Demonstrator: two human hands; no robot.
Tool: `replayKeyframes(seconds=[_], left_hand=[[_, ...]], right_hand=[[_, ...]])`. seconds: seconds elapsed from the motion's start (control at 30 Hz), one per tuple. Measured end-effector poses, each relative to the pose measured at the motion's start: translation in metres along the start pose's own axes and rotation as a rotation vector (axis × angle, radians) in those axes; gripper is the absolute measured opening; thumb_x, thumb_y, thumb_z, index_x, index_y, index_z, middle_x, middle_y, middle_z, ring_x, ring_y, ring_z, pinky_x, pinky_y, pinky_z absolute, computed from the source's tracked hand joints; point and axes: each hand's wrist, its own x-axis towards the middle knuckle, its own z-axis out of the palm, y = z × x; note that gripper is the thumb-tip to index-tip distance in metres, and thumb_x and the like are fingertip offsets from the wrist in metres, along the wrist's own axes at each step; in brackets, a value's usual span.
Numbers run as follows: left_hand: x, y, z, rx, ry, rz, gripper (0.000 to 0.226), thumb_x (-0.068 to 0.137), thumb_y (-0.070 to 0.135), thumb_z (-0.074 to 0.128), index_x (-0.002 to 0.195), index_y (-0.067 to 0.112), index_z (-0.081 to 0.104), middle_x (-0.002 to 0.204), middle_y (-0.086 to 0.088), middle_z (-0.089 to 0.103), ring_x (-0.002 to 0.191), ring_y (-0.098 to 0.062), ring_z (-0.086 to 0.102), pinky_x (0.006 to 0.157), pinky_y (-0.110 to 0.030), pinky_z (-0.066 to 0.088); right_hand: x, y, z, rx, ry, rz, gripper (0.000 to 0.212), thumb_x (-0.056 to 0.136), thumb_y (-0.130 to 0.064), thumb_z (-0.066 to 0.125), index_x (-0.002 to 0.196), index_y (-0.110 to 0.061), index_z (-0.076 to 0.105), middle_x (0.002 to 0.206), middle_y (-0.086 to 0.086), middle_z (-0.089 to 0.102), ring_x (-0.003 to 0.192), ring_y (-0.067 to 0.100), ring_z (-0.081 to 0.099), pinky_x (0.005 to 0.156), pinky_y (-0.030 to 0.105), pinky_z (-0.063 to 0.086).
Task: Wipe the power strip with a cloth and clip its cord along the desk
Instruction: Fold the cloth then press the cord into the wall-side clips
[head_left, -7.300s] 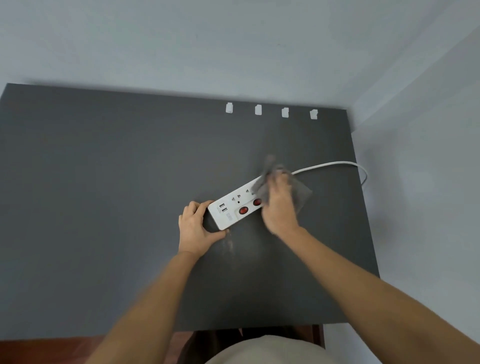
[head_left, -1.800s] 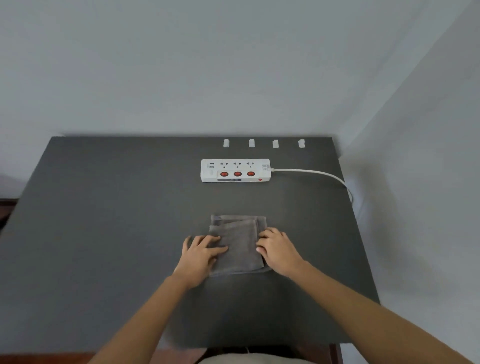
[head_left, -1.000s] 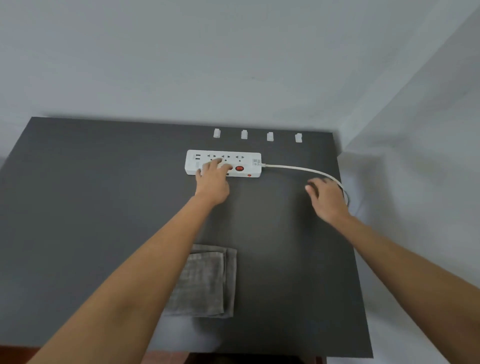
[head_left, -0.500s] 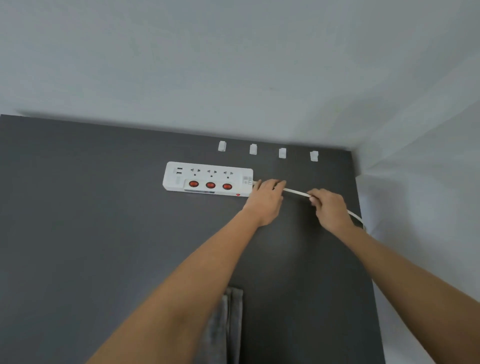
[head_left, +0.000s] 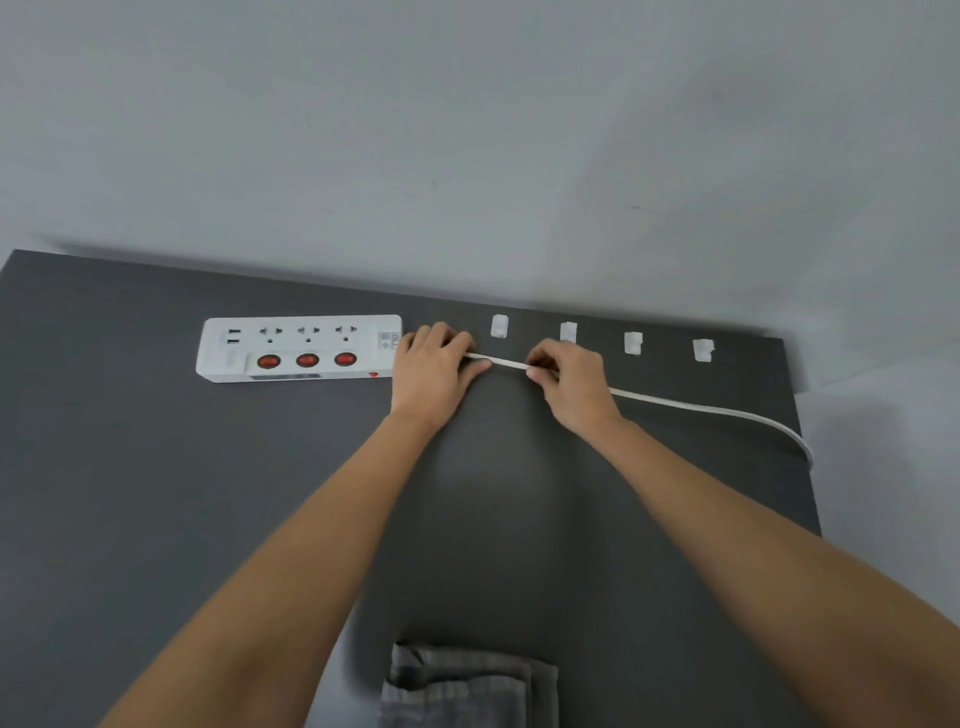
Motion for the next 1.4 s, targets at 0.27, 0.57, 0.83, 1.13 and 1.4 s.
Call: replayKeyframes(seconds=[0.27,0.57,0.83,1.13,1.4], left_hand=[[0.017,-0.019,0.004,0.031,0.083,-0.037,0.038,0.081,0.054,0.060,0.075,0.017,0.067,0.073,-0.004,0.058,0.071,-0.027,0.054,0.068,-0.036,0.041],[0.019,-0.023,0.005,0.018,0.100,-0.014,0.037,0.082,0.054,0.061,0.073,0.018,0.067,0.071,-0.002,0.058,0.070,-0.026,0.054,0.066,-0.034,0.040],[0.033,-0.018,0.005,-0.016,0.100,-0.106,0.037,0.081,0.053,0.062,0.073,0.018,0.068,0.073,-0.002,0.062,0.072,-0.027,0.056,0.068,-0.035,0.041],[0.045,-0.006,0.000,-0.048,0.056,-0.201,0.035,0.076,0.039,0.064,0.105,0.020,0.068,0.104,-0.007,0.063,0.100,-0.031,0.053,0.093,-0.043,0.038],[0.053,0.053,0.022,-0.288,-0.174,0.053,0.027,0.081,0.034,0.066,0.105,0.021,0.071,0.109,-0.001,0.065,0.106,-0.026,0.055,0.096,-0.043,0.037]], right_hand=[[0.058,-0.020,0.014,-0.041,-0.028,-0.047,0.020,0.080,-0.014,0.068,0.099,-0.010,0.069,0.091,0.013,0.070,0.085,0.028,0.063,0.080,0.036,0.050],[0.077,-0.020,0.013,-0.223,-0.169,-0.124,0.016,0.087,-0.014,0.058,0.085,-0.005,0.071,0.086,0.016,0.062,0.081,0.032,0.058,0.070,0.035,0.043],[0.084,-0.022,0.009,-0.242,-0.170,-0.153,0.020,0.089,-0.016,0.057,0.086,-0.002,0.071,0.084,0.019,0.066,0.081,0.033,0.058,0.070,0.036,0.042],[0.069,-0.001,-0.020,-0.219,-0.142,-0.146,0.026,0.093,-0.021,0.054,0.113,-0.010,0.065,0.101,0.021,0.070,0.094,0.038,0.062,0.083,0.044,0.051],[0.056,0.036,-0.037,-0.243,-0.115,-0.052,0.015,0.087,-0.015,0.060,0.086,-0.004,0.071,0.085,0.020,0.066,0.082,0.037,0.060,0.074,0.036,0.046]])
